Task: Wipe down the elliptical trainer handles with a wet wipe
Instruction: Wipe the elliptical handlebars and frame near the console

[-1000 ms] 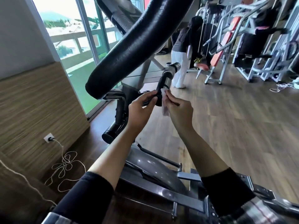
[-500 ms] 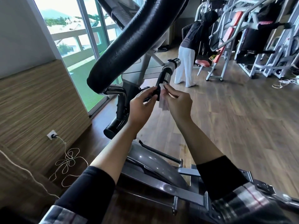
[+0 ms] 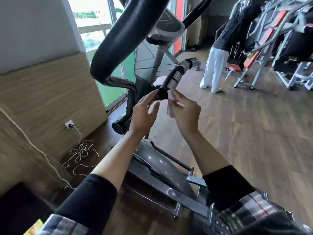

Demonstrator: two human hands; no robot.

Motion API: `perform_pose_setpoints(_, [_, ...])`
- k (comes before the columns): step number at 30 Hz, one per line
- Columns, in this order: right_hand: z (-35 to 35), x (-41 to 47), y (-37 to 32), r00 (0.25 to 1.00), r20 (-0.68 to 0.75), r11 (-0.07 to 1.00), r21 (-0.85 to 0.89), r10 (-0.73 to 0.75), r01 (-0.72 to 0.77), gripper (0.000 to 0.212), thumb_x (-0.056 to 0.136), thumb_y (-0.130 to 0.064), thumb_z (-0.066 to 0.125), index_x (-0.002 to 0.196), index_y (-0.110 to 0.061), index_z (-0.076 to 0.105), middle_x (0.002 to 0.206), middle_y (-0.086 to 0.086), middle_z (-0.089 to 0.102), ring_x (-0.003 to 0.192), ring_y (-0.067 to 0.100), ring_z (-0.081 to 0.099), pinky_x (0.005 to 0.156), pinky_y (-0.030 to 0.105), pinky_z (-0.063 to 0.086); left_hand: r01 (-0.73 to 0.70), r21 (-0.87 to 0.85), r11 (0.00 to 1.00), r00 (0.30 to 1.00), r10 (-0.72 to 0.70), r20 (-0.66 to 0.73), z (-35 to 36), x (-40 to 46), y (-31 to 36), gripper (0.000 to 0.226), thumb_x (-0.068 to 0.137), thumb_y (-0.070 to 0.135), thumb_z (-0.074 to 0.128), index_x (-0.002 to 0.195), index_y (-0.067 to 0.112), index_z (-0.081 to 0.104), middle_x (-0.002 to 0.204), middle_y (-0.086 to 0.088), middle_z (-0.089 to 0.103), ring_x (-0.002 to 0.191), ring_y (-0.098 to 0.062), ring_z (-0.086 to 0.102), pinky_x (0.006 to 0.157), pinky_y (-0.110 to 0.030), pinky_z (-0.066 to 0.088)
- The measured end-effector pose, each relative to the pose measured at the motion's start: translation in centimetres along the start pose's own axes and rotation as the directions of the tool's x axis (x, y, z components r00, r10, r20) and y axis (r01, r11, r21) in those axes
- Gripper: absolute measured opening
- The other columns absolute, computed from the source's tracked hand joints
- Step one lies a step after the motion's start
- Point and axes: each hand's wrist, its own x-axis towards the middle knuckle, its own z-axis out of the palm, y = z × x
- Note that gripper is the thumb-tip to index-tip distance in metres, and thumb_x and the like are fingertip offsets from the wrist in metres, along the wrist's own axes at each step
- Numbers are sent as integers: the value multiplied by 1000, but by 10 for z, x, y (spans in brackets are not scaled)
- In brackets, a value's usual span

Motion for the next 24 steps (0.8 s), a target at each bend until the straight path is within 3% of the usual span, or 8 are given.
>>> perform_pose_setpoints(3, [-6,-13,14,996,84,997,72,21,-27,36,85,-7,68,121,-7,62,121,-3,61,107,2,55,77,-9,34,105,32,994,994,-103,-40,-2,-23,1,39,94,11,58,133,17,57,128,1,62,113,-1,56,102,-25,46])
perform_pose_setpoints(6, [-9,-36,31,988,152,988,152,-23,0,27,86,-7,68,112,-2,67,113,6,67,104,6,59,90,5,43,236,101,967,968,-225,-109,-2,-59,-4,38,94,13,59,132,17,59,128,-2,63,119,-14,57,106,-34,45])
perform_pose_setpoints(10, [2,-83,60,932,343,991,94,-117,90,17,90,-17,66,102,-7,73,98,5,73,90,0,62,77,16,52,392,315,865,920,-362,-151,-5,-131,-21,41,91,16,58,133,18,58,130,0,62,119,-15,58,104,-34,46])
perform_pose_setpoints(14, [9,-143,65,765,610,978,131,-206,159,18,93,-20,60,87,-8,72,76,-5,68,77,-12,49,67,-5,31,632,423,650,775,-545,-320,-15,-219,-26,42,91,21,57,133,22,56,134,4,59,123,-17,55,97,-32,48])
perform_pose_setpoints(17, [13,-188,62,628,730,962,240,-268,132,24,91,-17,60,75,-1,66,69,-7,55,72,-10,46,64,-5,29,762,442,473,641,-650,-410,-25,-280,-20,44,93,25,56,136,21,53,139,4,55,127,-18,51,98,-32,45])
perform_pose_setpoints(20, [26,-235,58,482,821,952,263,-305,154,24,93,-13,59,70,-7,63,61,-16,49,68,-3,49,63,4,34,848,420,323,515,-693,-505,-40,-335,-10,44,92,26,56,136,20,53,139,5,55,128,-16,51,103,-39,44])
perform_pose_setpoints(22, [35,-264,49,382,864,945,302,-327,125,24,93,-8,58,69,-8,62,55,-19,43,62,-9,50,64,1,34,897,373,236,423,-701,-574,-52,-364,-4,44,92,26,56,136,21,53,139,7,55,128,-15,50,106,-42,40])
perform_pose_setpoints(24, [40,-291,35,283,879,924,365,-383,118,31,93,-4,56,65,-19,56,54,-21,39,59,-13,49,63,-1,33,932,330,147,334,-701,-630,-66,-393,3,45,93,28,54,137,23,51,140,9,53,129,-13,48,110,-41,36])
